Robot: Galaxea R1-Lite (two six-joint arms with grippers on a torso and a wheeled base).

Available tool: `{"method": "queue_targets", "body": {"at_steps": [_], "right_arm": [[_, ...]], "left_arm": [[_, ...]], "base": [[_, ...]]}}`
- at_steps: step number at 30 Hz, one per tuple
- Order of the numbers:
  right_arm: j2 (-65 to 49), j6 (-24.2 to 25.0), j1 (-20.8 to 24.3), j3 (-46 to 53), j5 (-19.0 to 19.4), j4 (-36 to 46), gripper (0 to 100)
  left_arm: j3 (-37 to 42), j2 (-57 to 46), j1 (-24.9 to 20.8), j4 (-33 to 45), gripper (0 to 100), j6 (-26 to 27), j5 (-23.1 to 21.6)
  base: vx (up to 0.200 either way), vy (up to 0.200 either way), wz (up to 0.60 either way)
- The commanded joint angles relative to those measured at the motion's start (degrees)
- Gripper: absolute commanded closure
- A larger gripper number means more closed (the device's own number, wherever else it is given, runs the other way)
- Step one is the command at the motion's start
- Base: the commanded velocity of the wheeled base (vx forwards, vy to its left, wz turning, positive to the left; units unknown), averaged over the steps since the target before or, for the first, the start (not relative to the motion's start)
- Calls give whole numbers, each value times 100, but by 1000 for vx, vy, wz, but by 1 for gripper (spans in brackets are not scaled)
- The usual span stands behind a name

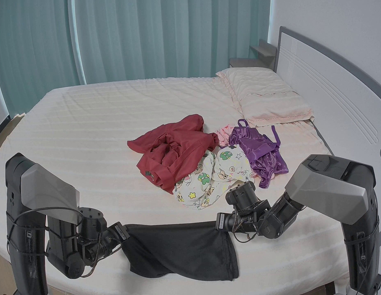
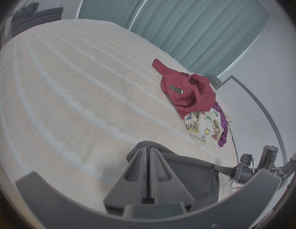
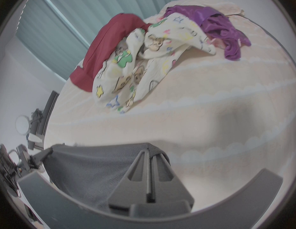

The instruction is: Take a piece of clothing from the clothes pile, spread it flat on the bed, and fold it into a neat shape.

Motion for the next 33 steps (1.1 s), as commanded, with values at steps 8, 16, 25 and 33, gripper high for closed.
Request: {"method": "queue_targets", "body": {"at_steps": [8,16,25,33], "right_arm": [[-146,172,-261,21,-125,-27,100],[74,128,-253,3,-116,-414,100],[144,128,-191,12,-72,-554,0],[-410,207,-384,451,-72,-598,0]], "left_arm": [[-133,350,103,-102,100,64,-7],[-335,614,129,-102,100,319,2],[-467,702,138,-102,0,416,19],[350,-309,138,-102,0,336,-165]], "base": [[0,0,0],[0,0,0],[0,0,0],[0,0,0]]}}
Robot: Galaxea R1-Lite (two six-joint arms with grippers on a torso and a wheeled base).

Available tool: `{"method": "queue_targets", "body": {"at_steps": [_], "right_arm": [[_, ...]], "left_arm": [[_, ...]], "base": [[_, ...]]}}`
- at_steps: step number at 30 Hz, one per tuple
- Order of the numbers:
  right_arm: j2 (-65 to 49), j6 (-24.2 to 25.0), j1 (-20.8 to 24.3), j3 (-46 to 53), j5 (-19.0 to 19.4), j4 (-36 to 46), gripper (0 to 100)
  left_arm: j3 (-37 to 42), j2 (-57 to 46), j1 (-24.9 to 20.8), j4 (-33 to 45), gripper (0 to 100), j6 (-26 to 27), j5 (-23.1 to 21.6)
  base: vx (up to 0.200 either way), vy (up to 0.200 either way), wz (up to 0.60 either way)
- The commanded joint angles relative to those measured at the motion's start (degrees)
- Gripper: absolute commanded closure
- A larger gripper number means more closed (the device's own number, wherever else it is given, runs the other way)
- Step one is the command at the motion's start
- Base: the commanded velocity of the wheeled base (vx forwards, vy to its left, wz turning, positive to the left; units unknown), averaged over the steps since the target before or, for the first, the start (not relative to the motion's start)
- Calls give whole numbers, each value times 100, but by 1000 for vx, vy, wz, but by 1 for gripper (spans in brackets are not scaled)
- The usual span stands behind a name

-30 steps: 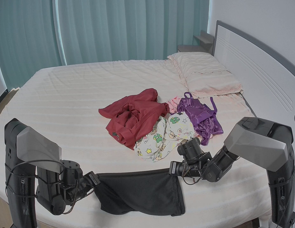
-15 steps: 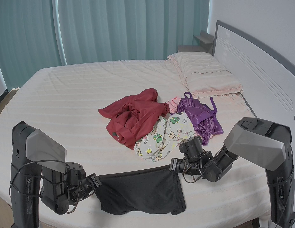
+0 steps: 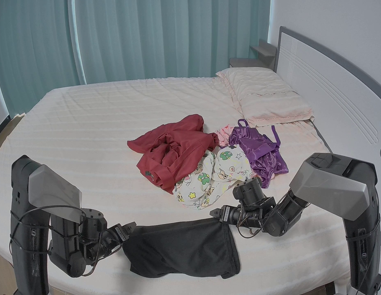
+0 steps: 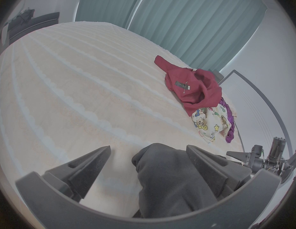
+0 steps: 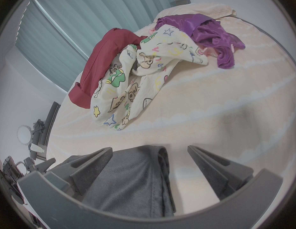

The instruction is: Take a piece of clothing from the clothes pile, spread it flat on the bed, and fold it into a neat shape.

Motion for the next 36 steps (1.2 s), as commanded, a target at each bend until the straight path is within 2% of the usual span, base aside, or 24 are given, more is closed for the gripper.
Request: {"method": "queue_targets", "body": {"at_steps": [1,5,7,9,10,13,15,19,23,28,32,34,36], "right_arm": [[-419,38,-133,338,10,-9,0],[-524,29,-160,602,10,-45,0],[-533,29,-160,664,18,-124,0],[-498,11,-151,751,10,-308,0],[-489,20,-142,778,10,-379,0],[-498,11,-142,795,10,-414,0],[-507,11,-133,822,10,-414,0],[-515,3,-116,883,18,-423,0],[-524,-33,-81,883,18,-423,0],[-507,-41,-2,910,18,-423,0],[-507,-41,25,936,18,-423,0],[-524,-50,25,945,18,-423,0],[-524,-41,25,945,18,-423,0]], "left_arm": [[539,-661,-20,-102,0,-55,-118],[785,-661,-116,-102,0,-512,-144],[846,-626,-125,-102,0,-539,-188],[908,-529,-116,-102,0,-424,-531],[969,-511,-90,-102,0,-284,-838],[1224,-494,-81,-102,0,112,-1392],[1250,-485,-81,-102,0,235,-1462],[1250,-195,-64,-102,0,806,-1506],[1207,104,-64,-102,0,1676,-1541],[706,332,-55,-102,0,2248,-1621],[380,385,-64,-102,0,2494,-1937],[213,429,-20,-102,0,2801,-2394],[117,517,60,-102,0,3030,-2517]], "base": [[0,0,0],[-200,0,0],[-200,0,0],[-200,0,0],[-200,0,0],[-200,0,0],[0,0,0],[0,0,0],[0,0,0],[0,0,0],[0,0,0],[0,0,0],[0,0,0]]}}
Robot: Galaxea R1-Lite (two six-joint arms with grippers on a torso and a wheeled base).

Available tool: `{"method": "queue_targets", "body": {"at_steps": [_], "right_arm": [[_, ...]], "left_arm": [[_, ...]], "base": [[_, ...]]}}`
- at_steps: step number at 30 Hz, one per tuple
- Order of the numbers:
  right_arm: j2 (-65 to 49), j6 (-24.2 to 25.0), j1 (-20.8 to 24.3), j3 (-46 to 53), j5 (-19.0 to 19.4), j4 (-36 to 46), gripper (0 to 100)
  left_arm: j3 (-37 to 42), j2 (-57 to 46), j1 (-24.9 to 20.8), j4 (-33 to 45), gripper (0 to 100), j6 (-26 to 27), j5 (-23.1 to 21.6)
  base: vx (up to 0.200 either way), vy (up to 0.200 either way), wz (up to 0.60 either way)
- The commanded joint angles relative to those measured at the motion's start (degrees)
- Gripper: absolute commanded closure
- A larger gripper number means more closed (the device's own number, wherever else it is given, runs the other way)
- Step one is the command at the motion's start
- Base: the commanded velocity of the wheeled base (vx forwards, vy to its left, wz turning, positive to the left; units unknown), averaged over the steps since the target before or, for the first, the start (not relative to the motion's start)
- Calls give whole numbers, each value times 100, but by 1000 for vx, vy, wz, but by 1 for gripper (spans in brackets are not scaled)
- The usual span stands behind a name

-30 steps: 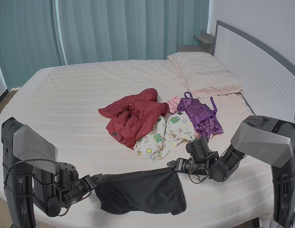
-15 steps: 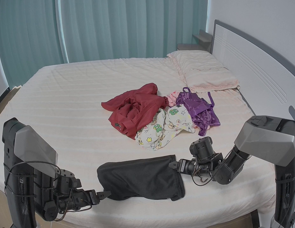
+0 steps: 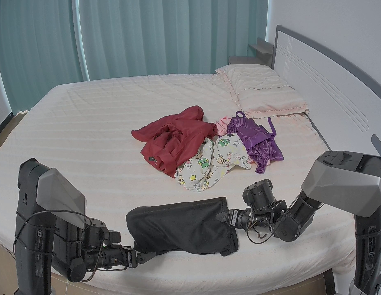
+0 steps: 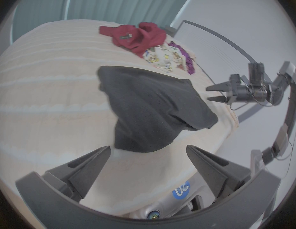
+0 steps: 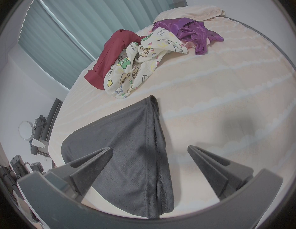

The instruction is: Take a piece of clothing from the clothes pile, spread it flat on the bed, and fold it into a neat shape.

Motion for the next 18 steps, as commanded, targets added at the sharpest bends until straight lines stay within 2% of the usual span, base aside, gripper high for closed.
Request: {"method": "queue_targets", "body": {"at_steps": [1,3,5,10,14,15,18], "right_arm": [[-4,3,21,16,8,-3,0],[-4,3,21,16,8,-3,0],[-21,-24,21,7,8,-3,0],[-56,-24,56,7,8,-3,0],[-56,-24,56,7,-1,-3,0],[-56,-24,48,7,-1,-3,0],[-56,-24,39,7,-1,-3,0]], "left_arm": [[-303,333,147,-102,0,473,-203],[-320,368,174,-102,0,561,-212],[-478,465,270,-102,0,965,-247],[-566,509,306,-102,0,1273,-475],[-593,535,350,-102,0,1537,-915],[-566,535,358,-102,100,1580,-1055],[-470,527,437,-102,100,1765,-1310]], "base": [[0,0,0],[0,0,0],[0,0,0],[0,0,0],[0,0,0],[0,0,0],[0,0,0]]}}
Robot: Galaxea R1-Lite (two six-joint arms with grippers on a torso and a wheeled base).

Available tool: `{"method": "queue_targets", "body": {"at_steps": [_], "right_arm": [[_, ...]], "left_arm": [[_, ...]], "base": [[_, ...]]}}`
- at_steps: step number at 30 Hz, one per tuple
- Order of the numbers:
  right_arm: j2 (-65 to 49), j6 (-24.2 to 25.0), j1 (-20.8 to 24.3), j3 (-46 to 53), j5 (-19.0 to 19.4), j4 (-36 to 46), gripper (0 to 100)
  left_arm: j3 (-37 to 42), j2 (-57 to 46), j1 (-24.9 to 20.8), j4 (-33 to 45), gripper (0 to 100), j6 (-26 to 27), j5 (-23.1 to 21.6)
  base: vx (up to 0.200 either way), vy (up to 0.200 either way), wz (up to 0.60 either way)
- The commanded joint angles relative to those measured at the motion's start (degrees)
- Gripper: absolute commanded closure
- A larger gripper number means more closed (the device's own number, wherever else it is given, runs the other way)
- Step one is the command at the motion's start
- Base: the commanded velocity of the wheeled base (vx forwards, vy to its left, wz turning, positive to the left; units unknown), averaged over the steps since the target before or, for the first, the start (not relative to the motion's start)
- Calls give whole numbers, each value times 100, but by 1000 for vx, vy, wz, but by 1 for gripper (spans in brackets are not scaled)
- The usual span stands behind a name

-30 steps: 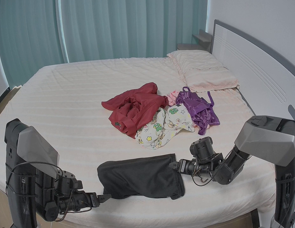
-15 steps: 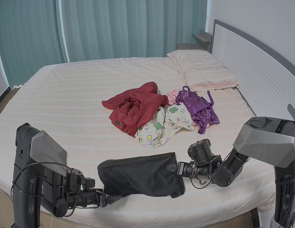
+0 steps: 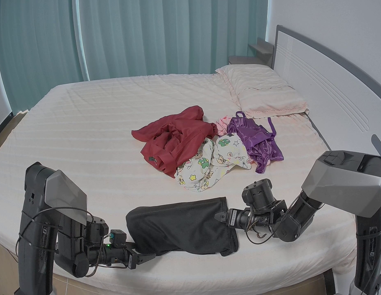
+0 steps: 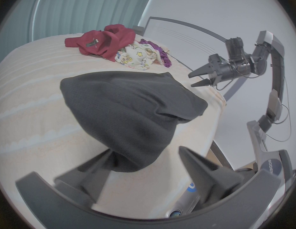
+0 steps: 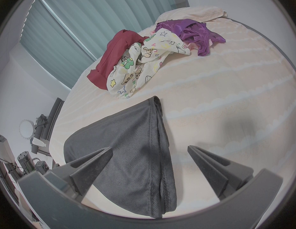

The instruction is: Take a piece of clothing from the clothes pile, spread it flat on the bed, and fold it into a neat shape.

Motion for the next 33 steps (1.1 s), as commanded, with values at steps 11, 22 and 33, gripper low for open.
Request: {"method": "queue_targets", "body": {"at_steps": [11,22,33], "right_arm": [[-4,1,-28,9,-1,-3,0],[-171,-1045,-230,685,895,6,0],[198,-1353,-186,624,1317,85,0]], "left_arm": [[714,-260,125,-102,100,-32,-201],[1065,-506,151,-102,100,-744,-562],[1092,-427,151,-102,100,-744,-579]], "base": [[0,0,0],[0,0,0],[0,0,0]]}}
